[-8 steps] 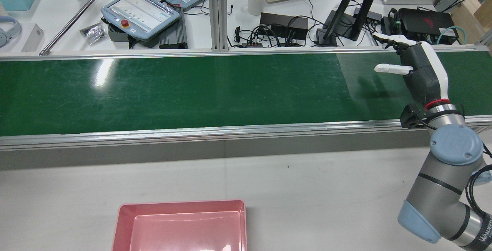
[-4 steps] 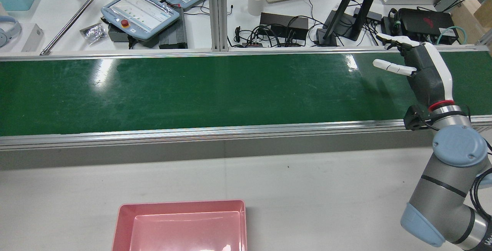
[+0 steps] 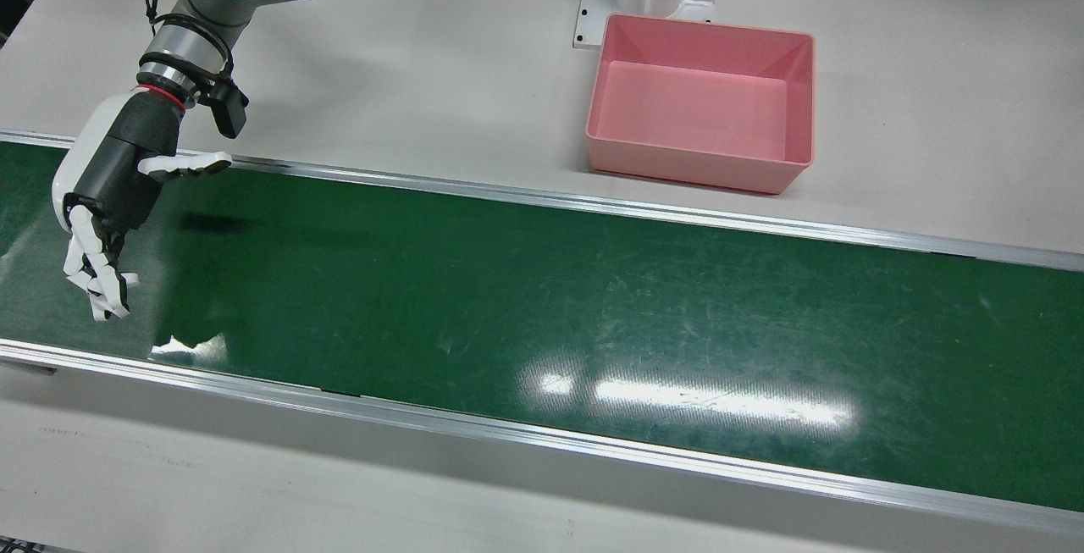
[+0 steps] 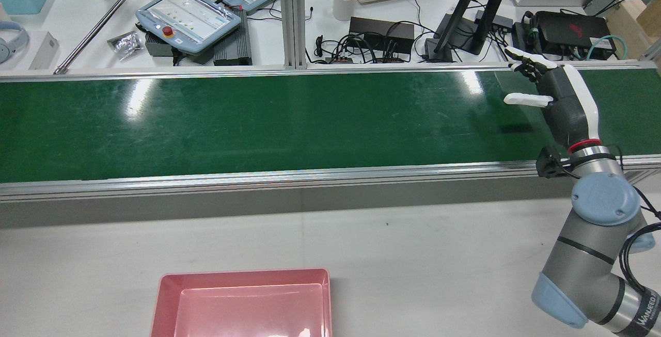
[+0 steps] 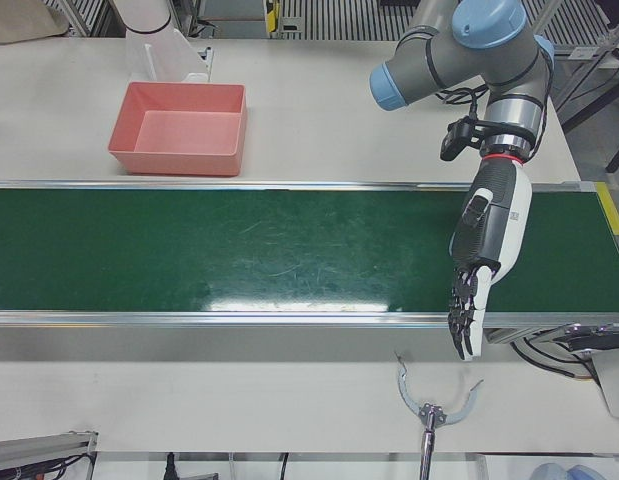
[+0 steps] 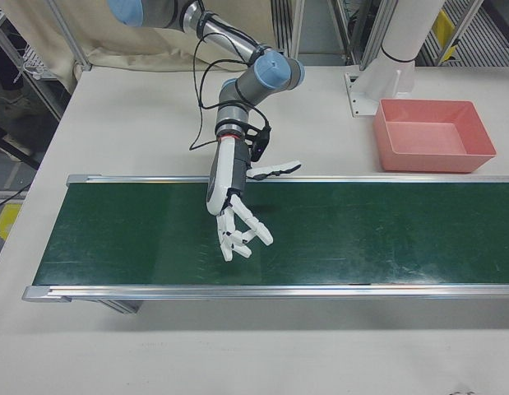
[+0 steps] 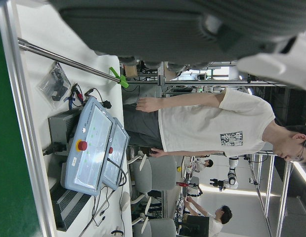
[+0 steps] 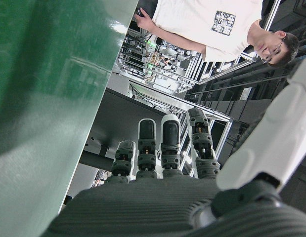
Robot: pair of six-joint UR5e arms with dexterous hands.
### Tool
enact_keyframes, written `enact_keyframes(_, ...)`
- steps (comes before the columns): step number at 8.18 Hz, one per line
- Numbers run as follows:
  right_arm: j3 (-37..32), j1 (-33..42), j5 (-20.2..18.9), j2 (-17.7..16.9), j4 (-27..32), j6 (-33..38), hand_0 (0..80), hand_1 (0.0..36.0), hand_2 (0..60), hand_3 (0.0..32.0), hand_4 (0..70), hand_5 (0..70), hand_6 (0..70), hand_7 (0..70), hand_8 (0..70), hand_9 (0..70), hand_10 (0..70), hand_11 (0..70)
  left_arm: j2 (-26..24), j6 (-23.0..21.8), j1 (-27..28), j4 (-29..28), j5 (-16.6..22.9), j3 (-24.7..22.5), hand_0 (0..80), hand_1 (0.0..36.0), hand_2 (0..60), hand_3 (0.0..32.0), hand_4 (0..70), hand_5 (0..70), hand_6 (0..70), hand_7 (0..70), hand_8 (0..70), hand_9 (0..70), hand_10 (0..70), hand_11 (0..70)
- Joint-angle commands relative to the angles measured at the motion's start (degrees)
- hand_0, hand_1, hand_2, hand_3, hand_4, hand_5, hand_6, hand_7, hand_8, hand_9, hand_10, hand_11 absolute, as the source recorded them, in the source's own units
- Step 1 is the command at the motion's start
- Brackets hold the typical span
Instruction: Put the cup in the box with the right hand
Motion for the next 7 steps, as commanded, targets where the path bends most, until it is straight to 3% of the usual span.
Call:
enact_keyframes(1,-0.8,-0.3,0.0,0.1,0.5,0.0,43.8,0.0,0.0,0.0,14.0,3.8,14.2,61.4,14.5,31.2,10.4,15.7,0.0,0.0,0.0,0.0,0.0,0.0,0.0,0.0,0.0,0.0,0.0,0.0,0.0,0.0,0.0,0.0,0.0,0.0)
enact_keyframes(5,-0.3,0.3,0.0,0.2,0.4,0.0,44.1,0.0,0.0,0.0,13.4,4.0,14.0,60.2,14.6,31.2,11.1,16.9,0.0,0.0,0.0,0.0,0.0,0.0,0.0,0.0,0.0,0.0,0.0,0.0,0.0,0.0,0.0,0.0,0.0,0.0)
enact_keyframes(7,-0.3,0.4,0.0,0.2,0.4,-0.1,44.7,0.0,0.0,0.0,16.5,3.8,14.1,60.9,14.4,31.0,10.3,15.7,0.0,0.0,0.0,0.0,0.0,0.0,0.0,0.0,0.0,0.0,0.0,0.0,0.0,0.0,0.0,0.0,0.0,0.0)
